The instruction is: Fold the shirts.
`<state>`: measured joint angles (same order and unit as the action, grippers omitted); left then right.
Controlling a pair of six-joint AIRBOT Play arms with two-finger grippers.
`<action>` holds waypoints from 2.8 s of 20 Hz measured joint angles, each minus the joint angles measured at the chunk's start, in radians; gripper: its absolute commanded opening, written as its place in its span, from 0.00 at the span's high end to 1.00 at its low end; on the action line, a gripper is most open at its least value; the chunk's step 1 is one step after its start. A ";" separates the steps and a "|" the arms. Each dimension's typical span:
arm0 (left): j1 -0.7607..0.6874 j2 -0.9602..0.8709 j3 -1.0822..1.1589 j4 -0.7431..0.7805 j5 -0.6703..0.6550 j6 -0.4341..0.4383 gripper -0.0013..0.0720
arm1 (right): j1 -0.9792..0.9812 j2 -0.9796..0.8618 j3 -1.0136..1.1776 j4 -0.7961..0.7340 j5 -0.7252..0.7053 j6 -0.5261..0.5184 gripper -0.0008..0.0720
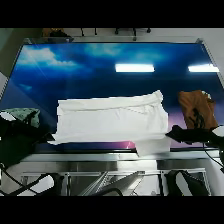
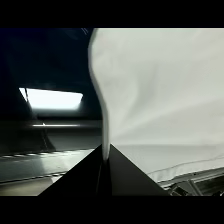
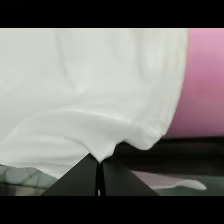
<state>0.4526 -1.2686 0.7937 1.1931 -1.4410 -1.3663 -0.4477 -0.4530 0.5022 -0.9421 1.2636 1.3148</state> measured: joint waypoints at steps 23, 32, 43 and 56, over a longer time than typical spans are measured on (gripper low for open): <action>-0.280 -0.674 0.996 0.014 0.002 -0.092 0.02 | 0.193 -0.781 0.567 0.370 -0.476 -0.468 0.06; -0.294 -0.698 1.203 -0.053 -0.206 -0.143 0.02 | 0.069 -0.836 0.599 0.321 -0.276 -0.476 0.04; -0.365 -0.531 0.982 -0.171 -0.131 -0.136 0.02 | 0.104 -0.970 0.612 0.349 -0.150 -0.568 0.79; -0.637 -0.573 0.949 -0.175 0.037 -0.106 0.96 | 0.150 -0.931 0.775 0.360 -0.013 -0.507 0.96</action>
<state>-0.1844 -1.8416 1.7432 1.0183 -1.4044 -1.4727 -0.2974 -1.3838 1.2774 -0.5819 1.2507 0.8082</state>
